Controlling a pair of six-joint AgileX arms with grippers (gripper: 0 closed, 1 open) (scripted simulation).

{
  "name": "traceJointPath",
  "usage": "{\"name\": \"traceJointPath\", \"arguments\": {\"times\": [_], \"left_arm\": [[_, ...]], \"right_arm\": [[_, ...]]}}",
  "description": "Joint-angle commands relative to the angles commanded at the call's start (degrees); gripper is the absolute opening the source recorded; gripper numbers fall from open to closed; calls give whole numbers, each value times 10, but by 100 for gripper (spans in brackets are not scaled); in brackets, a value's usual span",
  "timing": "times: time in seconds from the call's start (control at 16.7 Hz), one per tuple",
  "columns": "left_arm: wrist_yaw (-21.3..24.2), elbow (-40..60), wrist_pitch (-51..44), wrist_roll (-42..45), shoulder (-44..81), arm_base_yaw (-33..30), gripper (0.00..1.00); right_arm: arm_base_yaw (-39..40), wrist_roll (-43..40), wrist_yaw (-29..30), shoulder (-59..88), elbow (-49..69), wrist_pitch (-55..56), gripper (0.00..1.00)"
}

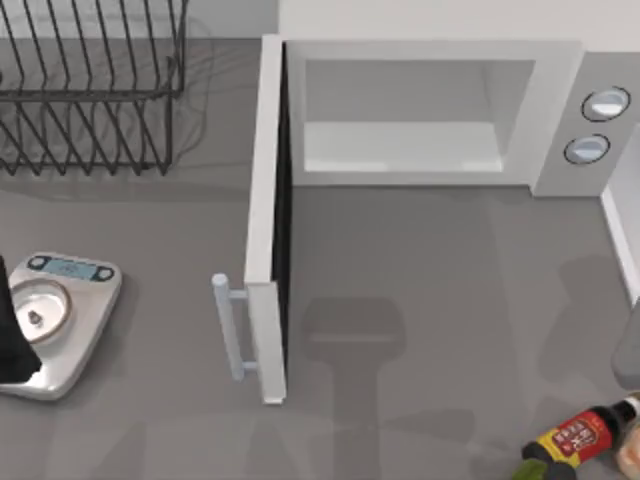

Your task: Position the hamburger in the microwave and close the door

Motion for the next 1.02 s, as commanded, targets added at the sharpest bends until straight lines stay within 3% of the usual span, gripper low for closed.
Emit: {"name": "traceJointPath", "arguments": {"times": [0.66, 1.02], "left_arm": [[0, 0, 0, 0, 0, 0, 100], [0, 0, 0, 0, 0, 0, 100]], "right_arm": [[-5, -16, 0, -13, -1, -29, 100], [-10, -19, 2, 32, -59, 96, 100]]}}
